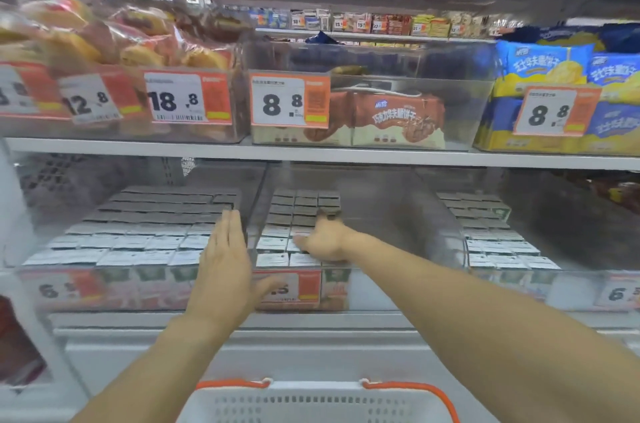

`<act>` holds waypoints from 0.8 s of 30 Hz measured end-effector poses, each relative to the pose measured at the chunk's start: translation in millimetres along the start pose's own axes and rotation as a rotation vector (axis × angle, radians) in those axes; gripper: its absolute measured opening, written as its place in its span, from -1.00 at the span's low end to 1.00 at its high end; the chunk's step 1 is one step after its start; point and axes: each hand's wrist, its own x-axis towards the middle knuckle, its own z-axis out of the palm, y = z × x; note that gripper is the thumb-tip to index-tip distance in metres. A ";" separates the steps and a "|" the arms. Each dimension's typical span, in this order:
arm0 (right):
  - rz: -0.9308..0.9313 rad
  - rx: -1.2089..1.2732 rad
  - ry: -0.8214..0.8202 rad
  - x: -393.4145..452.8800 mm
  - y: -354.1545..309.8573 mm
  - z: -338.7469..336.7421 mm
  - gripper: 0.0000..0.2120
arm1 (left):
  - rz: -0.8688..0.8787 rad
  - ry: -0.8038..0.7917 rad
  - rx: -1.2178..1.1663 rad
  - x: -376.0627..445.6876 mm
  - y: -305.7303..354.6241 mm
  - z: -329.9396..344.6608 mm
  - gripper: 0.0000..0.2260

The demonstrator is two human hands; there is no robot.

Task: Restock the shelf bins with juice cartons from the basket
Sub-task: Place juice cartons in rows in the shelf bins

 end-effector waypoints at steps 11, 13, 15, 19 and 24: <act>0.042 0.033 0.143 44.3 20.1 -36.3 -0.13 | 0.009 -0.089 -0.236 5.1 -6.4 0.2 0.09; 0.066 0.100 0.171 63.9 26.6 -41.7 -0.14 | 0.026 -0.087 -0.240 6.9 -7.8 0.1 0.08; 0.059 0.152 0.143 78.2 29.0 -39.6 -0.19 | 0.025 -0.084 -0.242 7.8 -8.3 0.5 0.07; 0.011 0.161 0.156 92.4 24.0 -30.4 -0.33 | 0.025 -0.065 -0.293 6.3 -8.3 4.2 0.07; -0.026 0.167 0.123 86.5 35.9 -36.5 -0.32 | 0.011 -0.058 -0.314 6.3 -6.7 5.6 0.09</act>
